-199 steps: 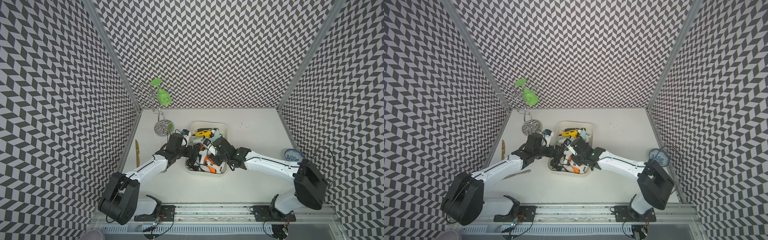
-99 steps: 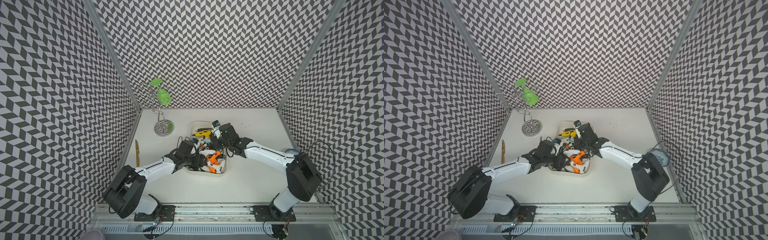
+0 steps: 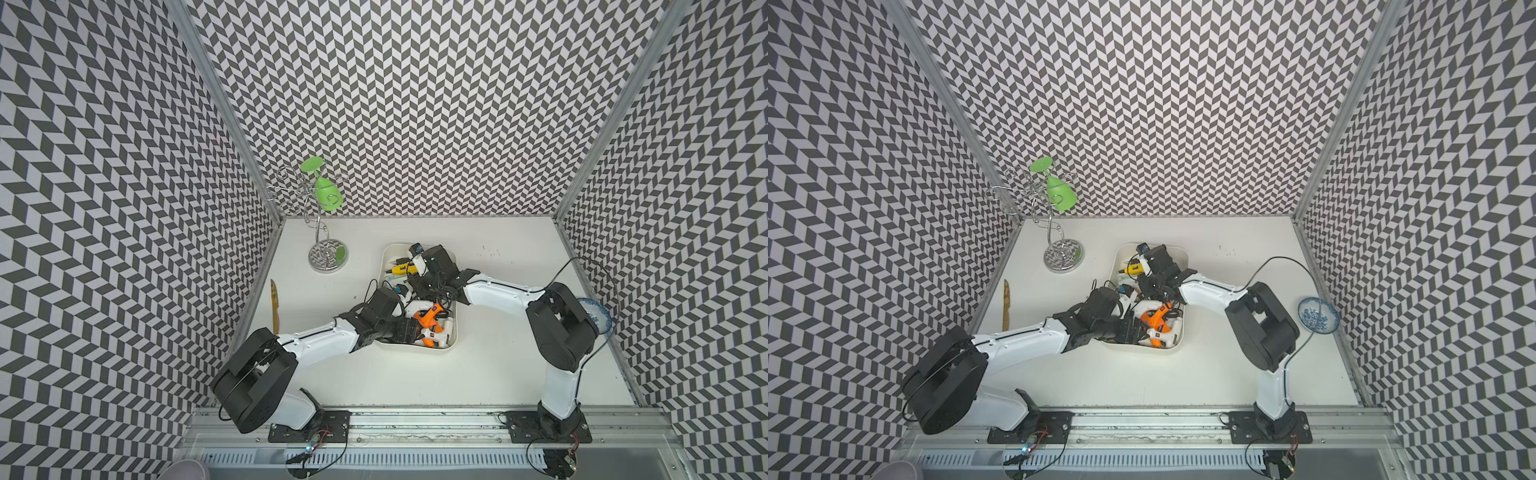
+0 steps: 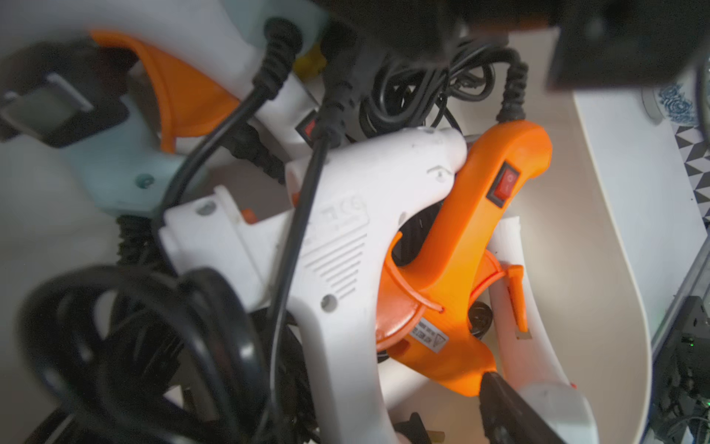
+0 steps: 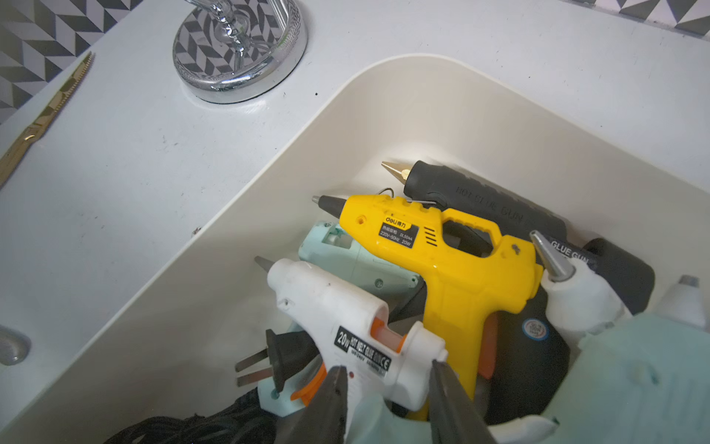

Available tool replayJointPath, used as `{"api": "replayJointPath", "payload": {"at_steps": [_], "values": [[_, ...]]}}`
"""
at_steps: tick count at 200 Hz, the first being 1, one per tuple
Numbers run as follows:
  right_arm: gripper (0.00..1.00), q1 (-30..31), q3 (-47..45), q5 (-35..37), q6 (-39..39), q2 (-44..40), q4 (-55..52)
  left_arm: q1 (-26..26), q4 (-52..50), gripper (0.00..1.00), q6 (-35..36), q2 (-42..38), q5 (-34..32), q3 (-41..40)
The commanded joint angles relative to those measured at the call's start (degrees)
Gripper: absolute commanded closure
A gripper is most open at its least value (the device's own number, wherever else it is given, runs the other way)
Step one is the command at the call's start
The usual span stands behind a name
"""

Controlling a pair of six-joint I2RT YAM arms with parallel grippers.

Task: Put the hot melt glue gun into the storage box
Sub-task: Place the hot melt adhesive gun in the storage box.

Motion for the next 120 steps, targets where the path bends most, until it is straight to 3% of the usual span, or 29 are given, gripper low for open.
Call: {"api": "replayJointPath", "payload": {"at_steps": [1, 59, 88, 120], "values": [[0.6, -1.7, -2.5, 0.1, -0.6, -2.1, -5.9, -0.9, 0.1, 0.19, 0.0, 1.7, -0.4, 2.6], [0.53, -2.7, -0.2, 0.3, -3.3, -9.1, -5.5, -0.4, -1.6, 0.09, 6.9, -4.3, -12.1, 7.3], [0.48, -4.7, 0.0, -0.4, -3.7, -14.1, -4.1, 2.5, -1.5, 0.06, 11.9, -8.1, -11.7, 12.5], [0.25, -8.6, -1.8, 1.5, -4.5, -20.2, -0.4, 9.1, 4.1, 0.01, 13.7, -13.9, -9.1, 14.1]]}}
